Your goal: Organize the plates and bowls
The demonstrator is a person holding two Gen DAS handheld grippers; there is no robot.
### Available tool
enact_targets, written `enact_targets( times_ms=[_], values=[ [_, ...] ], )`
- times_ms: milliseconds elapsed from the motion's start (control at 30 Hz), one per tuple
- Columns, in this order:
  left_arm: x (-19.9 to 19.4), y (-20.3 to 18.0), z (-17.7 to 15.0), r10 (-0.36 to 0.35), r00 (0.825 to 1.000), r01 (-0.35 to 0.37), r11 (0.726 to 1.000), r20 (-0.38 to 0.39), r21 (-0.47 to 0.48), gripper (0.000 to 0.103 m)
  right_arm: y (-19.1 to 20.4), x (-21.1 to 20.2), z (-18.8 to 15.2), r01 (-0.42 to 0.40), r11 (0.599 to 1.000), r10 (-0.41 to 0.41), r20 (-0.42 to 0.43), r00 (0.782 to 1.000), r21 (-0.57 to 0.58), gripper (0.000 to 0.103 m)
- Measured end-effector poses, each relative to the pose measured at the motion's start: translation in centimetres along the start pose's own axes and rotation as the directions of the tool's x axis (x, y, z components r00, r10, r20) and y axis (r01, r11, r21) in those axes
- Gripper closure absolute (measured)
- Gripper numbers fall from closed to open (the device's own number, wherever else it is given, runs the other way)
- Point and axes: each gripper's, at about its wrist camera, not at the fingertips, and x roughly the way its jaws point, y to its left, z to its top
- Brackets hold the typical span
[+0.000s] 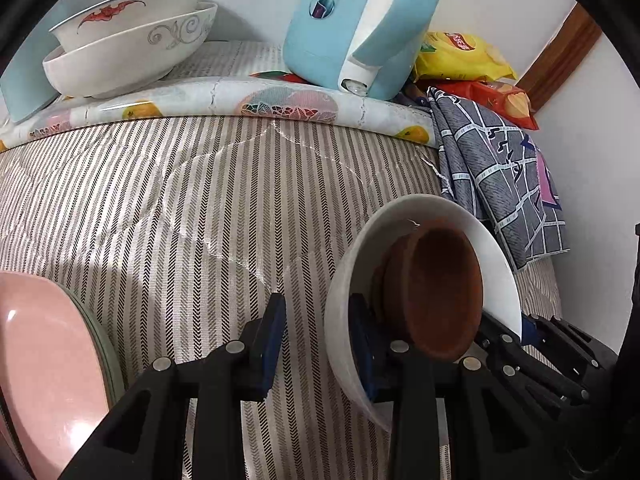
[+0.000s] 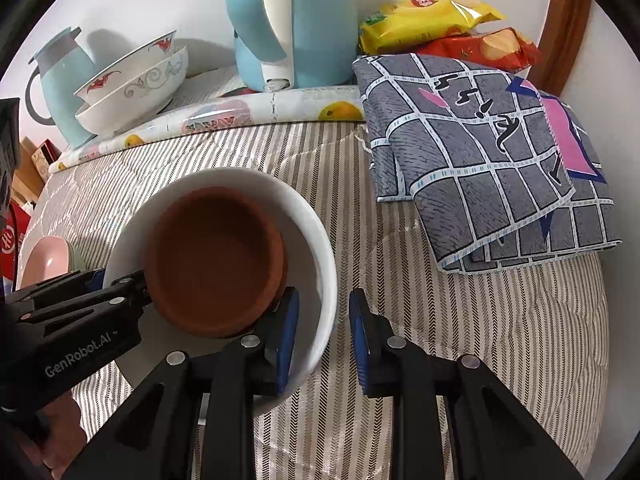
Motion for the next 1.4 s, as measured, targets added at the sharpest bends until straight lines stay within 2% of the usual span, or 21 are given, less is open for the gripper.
enact_targets(
  times_ms=[67, 167, 533, 833, 1400],
  values=[
    [0.0, -0.2, 0.0, -0.005, 1.0, 0.005, 1.0, 0.01, 0.012, 0.079, 0.2, 0.0, 0.0, -0.005, 1.0, 0.005, 0.001, 1.0, -0.002, 0.087],
    [-0.1, -0.6, -0.1, -0.029, 0.999, 0.029, 0.999, 0.014, 0.023, 0.089, 0.6, -0.1, 0.0, 0.003, 1.0, -0.003, 0.01, 1.0, 0.001, 0.088],
    [-0.8, -0.8, -0.8, -0.036, 0.999, 0.035, 0.999, 0.024, 0.03, 0.089, 0.4, -0.6, -0.6, 0.001, 1.0, -0.002, 0.016, 1.0, 0.031, 0.089],
    [-3.1, -0.7, -1.6, -0.041, 0.998, 0.04, 0.999, 0.049, 0.028, 0.089, 0.9, -2.5, -1.3, -0.01, 0.999, 0.008, 0.037, 0.999, 0.043, 0.089],
    [-8.2, 1.7, -3.8, -0.03, 0.993, 0.03, 1.0, 0.116, 0.006, 0.089, 4.4, -6.8, -2.7, -0.031, 0.999, 0.029, 0.097, 0.995, 0.018, 0.091]
  ],
)
